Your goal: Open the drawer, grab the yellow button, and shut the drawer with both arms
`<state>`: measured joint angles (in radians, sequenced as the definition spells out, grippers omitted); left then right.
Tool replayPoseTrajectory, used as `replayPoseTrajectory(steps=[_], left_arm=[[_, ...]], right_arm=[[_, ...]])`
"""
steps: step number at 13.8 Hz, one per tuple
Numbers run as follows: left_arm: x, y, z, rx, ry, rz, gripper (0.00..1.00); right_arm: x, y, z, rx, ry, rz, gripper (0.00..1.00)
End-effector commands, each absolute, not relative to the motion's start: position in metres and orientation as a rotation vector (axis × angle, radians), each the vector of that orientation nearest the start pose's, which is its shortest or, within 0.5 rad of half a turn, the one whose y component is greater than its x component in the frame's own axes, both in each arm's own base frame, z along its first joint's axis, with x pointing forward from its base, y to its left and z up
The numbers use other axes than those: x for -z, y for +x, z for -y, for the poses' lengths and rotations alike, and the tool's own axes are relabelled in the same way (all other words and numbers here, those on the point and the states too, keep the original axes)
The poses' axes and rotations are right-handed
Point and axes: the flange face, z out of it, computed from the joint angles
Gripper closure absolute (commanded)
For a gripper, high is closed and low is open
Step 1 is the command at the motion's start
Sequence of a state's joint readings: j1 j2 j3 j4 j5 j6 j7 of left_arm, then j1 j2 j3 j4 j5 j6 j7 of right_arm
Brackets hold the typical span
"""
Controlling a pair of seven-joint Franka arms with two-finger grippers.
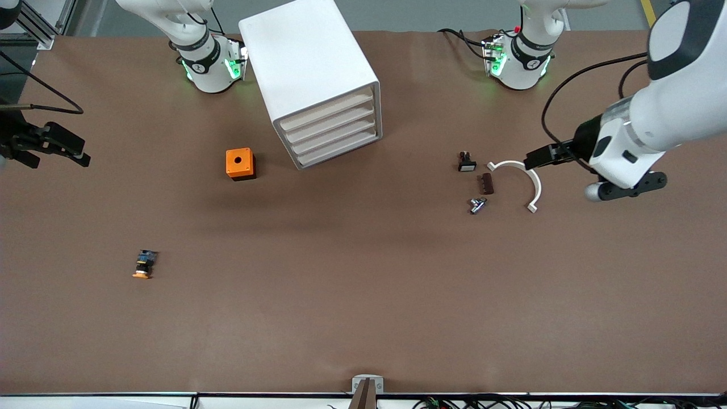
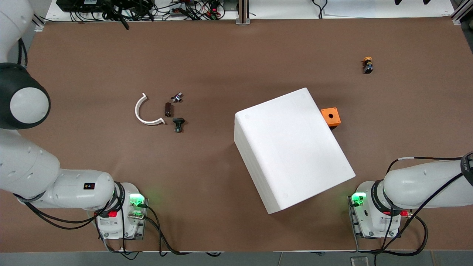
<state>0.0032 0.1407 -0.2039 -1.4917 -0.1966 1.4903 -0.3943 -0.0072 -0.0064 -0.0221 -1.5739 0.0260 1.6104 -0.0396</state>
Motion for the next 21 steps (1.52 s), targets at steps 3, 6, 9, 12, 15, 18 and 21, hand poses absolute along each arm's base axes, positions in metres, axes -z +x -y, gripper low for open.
replayPoseTrajectory(steps=[3, 6, 9, 12, 15, 18, 21], left_arm=[[-0.591, 0.535, 0.077, -0.216, -3.257, 0.179, 0.00], [-0.601, 0.532, 0.061, -0.140, -3.222, 0.187, 0.00], [-0.608, 0.525, 0.057, -0.080, -3.152, 0.146, 0.00], [-0.611, 0.492, 0.048, 0.012, -3.136, 0.066, 0.00], [-0.621, 0.491, 0.051, 0.051, -3.136, 0.058, 0.00], [-0.630, 0.516, 0.053, 0.023, -3.156, 0.068, 0.00], [-0.627, 0.548, 0.049, 0.029, -3.173, 0.052, 0.00]], right_arm=[[-0.632, 0.542, 0.016, 0.085, -3.118, 0.040, 0.00], [-0.631, 0.542, 0.019, 0.073, -3.125, 0.035, 0.00], [-0.631, 0.540, 0.018, 0.056, -3.125, 0.033, 0.00], [-0.631, 0.537, 0.018, 0.028, -3.124, 0.033, 0.00], [-0.631, 0.536, 0.020, 0.018, -3.122, 0.026, 0.00], [-0.635, 0.536, 0.020, 0.023, -3.119, 0.024, 0.00], [-0.638, 0.535, 0.020, 0.006, -3.119, 0.008, 0.00]])
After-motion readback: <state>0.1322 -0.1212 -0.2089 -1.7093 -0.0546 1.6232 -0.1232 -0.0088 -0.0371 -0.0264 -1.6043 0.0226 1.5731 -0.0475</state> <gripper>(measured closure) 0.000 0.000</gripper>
